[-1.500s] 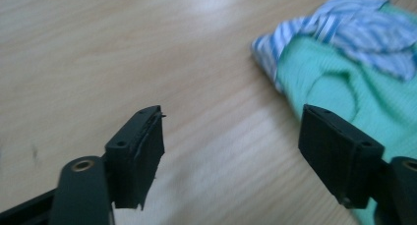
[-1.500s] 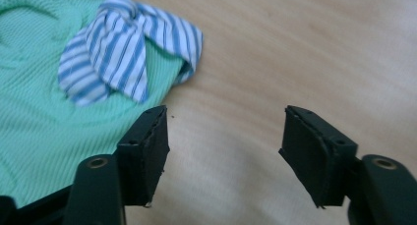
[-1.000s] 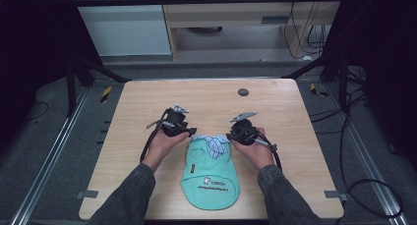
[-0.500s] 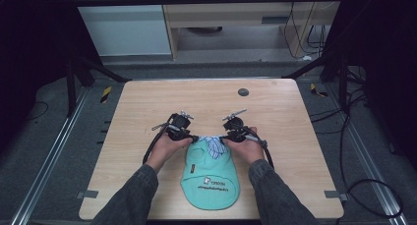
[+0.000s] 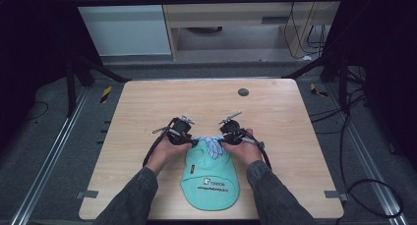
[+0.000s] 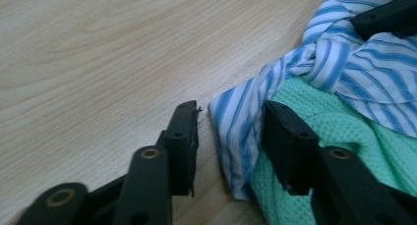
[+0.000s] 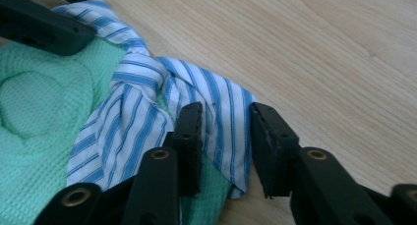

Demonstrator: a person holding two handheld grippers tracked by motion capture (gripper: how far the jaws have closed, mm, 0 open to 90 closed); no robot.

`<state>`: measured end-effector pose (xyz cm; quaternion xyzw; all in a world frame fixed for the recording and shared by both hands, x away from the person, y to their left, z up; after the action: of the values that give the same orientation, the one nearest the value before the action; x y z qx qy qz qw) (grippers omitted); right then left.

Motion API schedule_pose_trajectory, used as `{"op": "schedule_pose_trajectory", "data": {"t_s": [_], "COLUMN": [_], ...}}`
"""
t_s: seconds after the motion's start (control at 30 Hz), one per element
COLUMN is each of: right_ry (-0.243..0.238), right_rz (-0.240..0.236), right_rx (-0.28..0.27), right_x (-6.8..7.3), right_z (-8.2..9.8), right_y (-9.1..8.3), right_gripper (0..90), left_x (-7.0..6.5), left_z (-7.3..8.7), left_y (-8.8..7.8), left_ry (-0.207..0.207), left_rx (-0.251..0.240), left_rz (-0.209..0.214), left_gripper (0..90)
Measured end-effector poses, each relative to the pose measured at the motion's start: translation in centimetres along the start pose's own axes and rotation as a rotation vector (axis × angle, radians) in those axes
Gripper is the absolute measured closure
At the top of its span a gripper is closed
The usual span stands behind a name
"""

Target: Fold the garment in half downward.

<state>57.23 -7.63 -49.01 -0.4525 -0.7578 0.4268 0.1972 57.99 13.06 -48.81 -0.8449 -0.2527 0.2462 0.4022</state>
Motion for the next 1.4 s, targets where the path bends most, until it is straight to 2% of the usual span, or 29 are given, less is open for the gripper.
{"op": "schedule_pose_trajectory", "data": {"t_s": [0.03, 0.13, 0.2, 0.27, 0.3, 0.37, 0.43, 0.5, 0.63, 0.7, 0.73, 0.83, 0.97, 1.1, 1.13, 1.3, 1.33, 1.4], "right_ry": [-0.008, -0.013, -0.018, -0.015, -0.019, -0.023, -0.059, -0.052, -0.088, -0.111, -0.111, -0.120, -0.133, -0.137, -0.145, -0.165, -0.175, -0.182], "right_rz": [-0.011, -0.020, -0.028, -0.034, -0.043, -0.042, -0.026, -0.026, -0.033, -0.034, -0.034, -0.036, -0.039, -0.044, -0.042, -0.044, -0.042, -0.040], "right_rx": [0.008, 0.000, -0.018, -0.020, -0.027, -0.031, -0.065, -0.077, -0.111, -0.144, -0.144, -0.181, -0.206, -0.222, -0.239, -0.249, -0.265, -0.268], "right_x": [0.0, 0.1, 0.2, 0.2, 0.1, 0.1, 0.4, 0.3, 0.3, 0.2, 0.2, 0.0, 0.0, 0.0, -0.1, 0.0, -0.1, -0.1], "right_z": [-0.1, 0.0, 0.2, 0.3, 0.3, 0.3, 0.6, 0.7, 0.6, 0.5, 0.5, 0.3, -0.1, -0.3, -0.4, -0.6, -0.6, -0.7], "right_y": [0.0, 0.0, 0.0, 0.0, 0.0, 0.0, -0.2, -0.4, -1.3, -2.6, -2.6, -4.0, -4.8, -5.4, -5.8, -6.6, -7.0, -7.2], "right_gripper": [71.3, 74.3, 79.5, 80.3, 82.7, 83.1, 83.9, 84.1, 84.1, 84.0, 84.0, 83.8, 83.8, 83.8, 83.8, 83.8, 83.7, 83.6], "left_x": [-0.1, -0.4, -0.3, -0.3, -0.2, -0.2, -0.1, -0.1, -0.5, -1.0, -1.0, -1.3, -1.3, -1.3, -1.3, -1.5, -1.6, -1.6], "left_z": [0.0, 0.1, 0.4, 0.5, 0.6, 0.6, 0.5, 0.5, 0.3, -0.1, -0.1, -0.4, -0.7, -0.9, -1.1, -1.3, -1.4, -1.5], "left_y": [0.0, 0.0, 0.0, 0.0, 0.0, 0.0, -0.1, -0.3, -1.4, -2.3, -2.3, -3.1, -3.9, -4.5, -5.0, -5.8, -6.2, -6.3], "left_ry": [0.001, 0.014, 0.010, 0.002, 0.002, 0.003, 0.004, 0.008, 0.023, 0.054, 0.054, 0.079, 0.086, 0.098, 0.100, 0.116, 0.129, 0.127], "left_rx": [0.007, 0.014, -0.009, -0.025, -0.028, -0.029, -0.028, -0.029, -0.072, -0.084, -0.084, -0.087, -0.110, -0.113, -0.116, -0.125, -0.125, -0.131], "left_rz": [0.010, 0.021, 0.042, 0.051, 0.063, 0.065, 0.071, 0.070, 0.070, 0.071, 0.071, 0.069, 0.073, 0.075, 0.081, 0.080, 0.075, 0.078], "left_gripper": [67.3, 71.9, 78.1, 79.6, 84.3, 84.8, 85.4, 85.7, 85.9, 86.0, 86.0, 86.0, 86.1, 86.2, 86.4, 86.4, 86.4, 86.4]}}
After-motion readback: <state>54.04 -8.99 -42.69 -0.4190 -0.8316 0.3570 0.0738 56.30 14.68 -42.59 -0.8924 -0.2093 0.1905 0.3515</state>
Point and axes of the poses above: each handheld gripper's, and its own axes: y roughly forward along the jaws, z roughly out of its underside, x roughly to its left, the point moved 1 cm from there along y, roughly forward along the jaws, and after that the axes turned 10 degrees about z, right-handed, at the moved point
